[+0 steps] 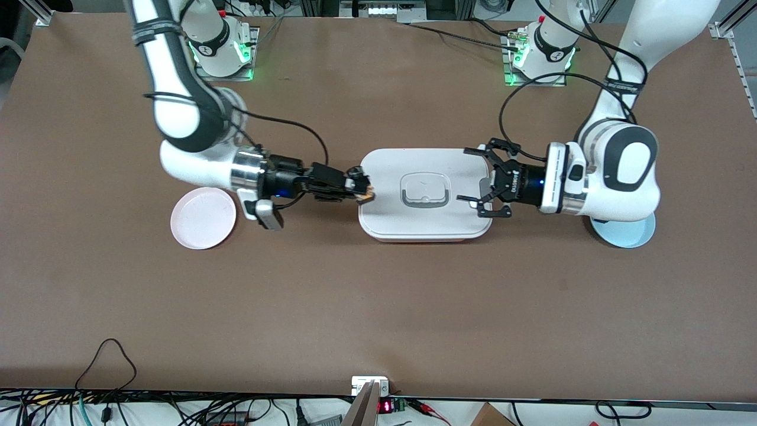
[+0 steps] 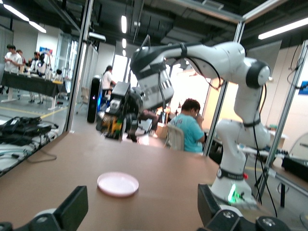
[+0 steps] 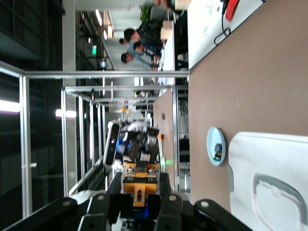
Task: Transfer orange switch to right arm and place
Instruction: 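Open the left gripper and pull the switch away with the right gripper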
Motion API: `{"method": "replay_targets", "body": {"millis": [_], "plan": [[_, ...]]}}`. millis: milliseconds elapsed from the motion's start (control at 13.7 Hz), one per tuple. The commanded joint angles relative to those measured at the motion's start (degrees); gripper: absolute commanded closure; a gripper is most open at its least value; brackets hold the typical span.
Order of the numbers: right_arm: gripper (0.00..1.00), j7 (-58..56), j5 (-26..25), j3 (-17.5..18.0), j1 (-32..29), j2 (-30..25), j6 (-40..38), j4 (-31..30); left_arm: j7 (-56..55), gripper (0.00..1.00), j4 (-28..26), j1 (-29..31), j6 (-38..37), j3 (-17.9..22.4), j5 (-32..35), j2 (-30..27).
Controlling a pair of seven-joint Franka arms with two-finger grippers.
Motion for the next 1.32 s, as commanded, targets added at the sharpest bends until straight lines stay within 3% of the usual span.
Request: {"method": "replay_targets", "body": {"millis": [0, 292, 585, 950, 1243], "plan": [[1.00, 0.28, -6.21, 0.73, -6.40, -4.50, -9.47, -4.81, 0.55, 0.00, -0.68, 3.02, -1.46, 0.78, 5.17, -2.07], [1.00, -0.86, -16.66, 0.65, -17.12, -8.28, -25.12, -7.98, 0.81, 0.00, -0.60, 5.05, -5.05, 5.42, 9.65, -2.43], [1.00, -0.77, -24.59, 0.65, -24.87, -12.93, -33.92, -8.16, 0.46, 0.00, -0.51, 6.10, -6.47, 8.06, 13.69, -2.34], [1.00, -0.42, -26.36, 0.65, -28.22, -16.01, -37.11, -8.07, -0.41, 0.00, 0.02, 6.10, -7.00, 11.49, 25.37, -2.43], [1.00, -0.77, -26.36, 0.56, -29.27, -18.31, -37.45, -7.89, -9.26, 0.00, 0.11, 6.10, -6.56, 12.90, 30.92, -2.78]]}}
